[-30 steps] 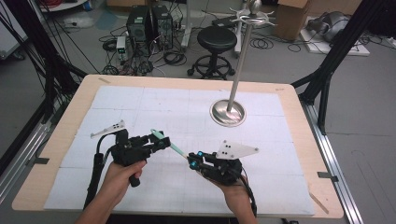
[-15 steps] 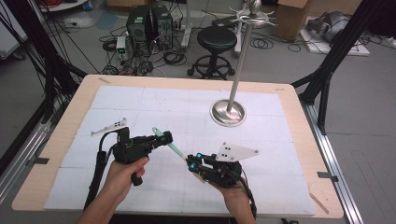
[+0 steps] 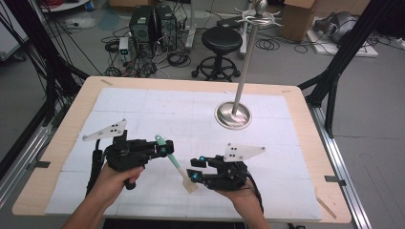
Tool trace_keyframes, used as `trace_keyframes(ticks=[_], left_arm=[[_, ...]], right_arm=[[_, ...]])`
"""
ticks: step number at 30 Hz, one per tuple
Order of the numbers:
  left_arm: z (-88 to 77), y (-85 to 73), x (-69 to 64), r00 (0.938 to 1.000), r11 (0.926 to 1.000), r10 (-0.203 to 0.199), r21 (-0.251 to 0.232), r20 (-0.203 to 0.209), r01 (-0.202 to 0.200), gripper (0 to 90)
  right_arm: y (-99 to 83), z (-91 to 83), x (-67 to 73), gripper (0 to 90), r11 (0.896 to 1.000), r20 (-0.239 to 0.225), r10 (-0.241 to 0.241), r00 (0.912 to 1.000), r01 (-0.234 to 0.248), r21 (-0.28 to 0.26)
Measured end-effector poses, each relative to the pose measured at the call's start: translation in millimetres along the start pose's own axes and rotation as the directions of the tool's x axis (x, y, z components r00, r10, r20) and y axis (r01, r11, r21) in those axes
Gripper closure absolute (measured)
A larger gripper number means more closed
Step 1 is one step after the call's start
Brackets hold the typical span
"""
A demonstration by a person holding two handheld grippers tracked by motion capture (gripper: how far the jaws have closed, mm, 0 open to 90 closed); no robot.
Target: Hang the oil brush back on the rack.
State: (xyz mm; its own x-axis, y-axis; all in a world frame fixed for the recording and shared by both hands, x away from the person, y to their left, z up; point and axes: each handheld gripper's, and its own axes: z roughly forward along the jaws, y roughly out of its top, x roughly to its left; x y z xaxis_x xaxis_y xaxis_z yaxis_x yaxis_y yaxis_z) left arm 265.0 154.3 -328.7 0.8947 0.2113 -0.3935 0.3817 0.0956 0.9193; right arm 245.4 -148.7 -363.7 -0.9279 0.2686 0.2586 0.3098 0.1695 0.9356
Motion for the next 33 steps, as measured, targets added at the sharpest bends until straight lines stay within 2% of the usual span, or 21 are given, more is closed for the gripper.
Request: trace_keyframes(ticks=[1,2,4,6,7,8,13,16,17,18,19,21,22,23,24,25,26,27,28,31,33], left_arm=[[0.2,1.5,-1.5,0.9998,0.9998,0.013,0.013,0.017,-0.013,82.6],[0.2,3.3,-3.0,0.9989,0.9991,0.031,0.028,0.035,-0.032,82.6],[1.0,6.3,-6.1,0.9955,0.9976,0.050,0.045,0.081,-0.053,82.6],[1.5,8.3,-8.3,0.9923,0.9964,0.062,0.051,0.108,-0.068,82.6],[1.5,8.3,-8.3,0.9923,0.9964,0.062,0.051,0.108,-0.068,82.6],[1.9,9.9,-10.2,0.9889,0.9955,0.069,0.055,0.131,-0.077,82.6],[2.2,12.1,-12.9,0.9865,0.9937,0.088,0.056,0.138,-0.097,82.6],[1.9,12.4,-13.9,0.9886,0.9950,0.084,0.044,0.125,-0.090,81.4],[2.0,12.5,-14.7,0.9909,0.9961,0.075,0.037,0.111,-0.080,81.4],[2.1,13.1,-15.5,0.9977,0.9982,0.052,0.027,0.045,-0.053,64.9],[2.1,13.1,-15.5,0.9977,0.9982,0.052,0.027,0.045,-0.053,60.2],[1.7,12.2,-17.5,0.9967,0.9972,0.073,0.023,-0.036,-0.072,51.9],[1.6,12.0,-17.9,0.9960,0.9972,0.073,0.019,-0.052,-0.072,51.1],[0.6,11.8,-19.9,0.9888,0.9953,0.097,0.005,-0.114,-0.097,51.1],[0.6,11.8,-19.9,0.9888,0.9953,0.097,0.005,-0.114,-0.097,51.1],[0.6,11.9,-20.8,0.9860,0.9946,0.102,-0.004,-0.132,-0.103,51.1],[1.7,12.1,-22.1,0.9797,0.9935,0.108,-0.017,-0.169,-0.112,51.3],[1.7,12.1,-22.1,0.9797,0.9935,0.108,-0.017,-0.169,-0.112,51.5],[4.9,12.4,-23.3,0.9730,0.9926,0.114,-0.018,-0.200,-0.120,51.9],[8.9,12.5,-23.8,0.9689,0.9925,0.116,-0.013,-0.219,-0.122,52.3],[16.2,13.2,-23.4,0.9608,0.9935,0.109,-0.003,-0.255,-0.113,52.3]], right_arm=[[0.0,0.0,0.0,60.8,1.000,0.000,0.000,1.0000,0.000,0.000],[1.3,4.8,1.6,60.8,1.000,-0.049,-0.019,0.9986,0.019,0.008],[1.9,9.4,2.5,60.8,0.999,-0.082,-0.029,0.9962,0.031,0.014],[2.2,14.5,3.9,61.3,0.999,-0.120,-0.032,0.9923,0.035,0.023],[2.2,14.5,3.9,61.3,0.999,-0.120,-0.032,0.9923,0.035,0.023],[2.5,18.3,3.9,66.2,0.999,-0.144,-0.045,0.9886,0.048,0.022],[2.9,21.9,6.7,83.4,0.997,-0.197,-0.072,0.9778,0.075,0.008],[2.9,21.9,8.6,84.7,0.997,-0.167,-0.079,0.9827,0.078,-0.010],[2.9,21.9,8.6,84.7,0.997,-0.167,-0.079,0.9827,0.078,-0.010],[2.3,20.7,9.3,84.9,0.997,-0.127,-0.076,0.9890,0.073,-0.023],[2.3,20.7,9.3,84.9,0.997,-0.127,-0.076,0.9890,0.073,-0.023],[1.6,19.2,9.9,85.0,0.997,-0.067,-0.076,0.9949,0.073,-0.040],[1.5,19.0,10.2,85.0,0.996,-0.048,-0.077,0.9959,0.075,-0.044],[1.5,19.0,10.9,85.0,0.997,-0.026,-0.071,0.9971,0.070,-0.045],[1.3,19.0,11.4,85.0,0.996,0.013,-0.073,0.9972,0.074,-0.046],[1.3,19.0,11.4,85.0,0.996,0.013,-0.073,0.9972,0.074,-0.046],[0.9,19.9,11.5,85.0,0.997,0.067,-0.062,0.9958,0.066,-0.049],[0.9,19.9,11.5,85.0,0.997,0.067,-0.062,0.9958,0.066,-0.049],[0.6,20.9,11.8,85.0,0.997,0.119,-0.056,0.9913,0.062,-0.047],[0.3,22.3,12.4,85.0,0.998,0.166,-0.043,0.9853,0.051,-0.046],[-0.2,23.6,12.9,85.0,0.998,0.197,-0.042,0.9795,0.051,-0.040]])
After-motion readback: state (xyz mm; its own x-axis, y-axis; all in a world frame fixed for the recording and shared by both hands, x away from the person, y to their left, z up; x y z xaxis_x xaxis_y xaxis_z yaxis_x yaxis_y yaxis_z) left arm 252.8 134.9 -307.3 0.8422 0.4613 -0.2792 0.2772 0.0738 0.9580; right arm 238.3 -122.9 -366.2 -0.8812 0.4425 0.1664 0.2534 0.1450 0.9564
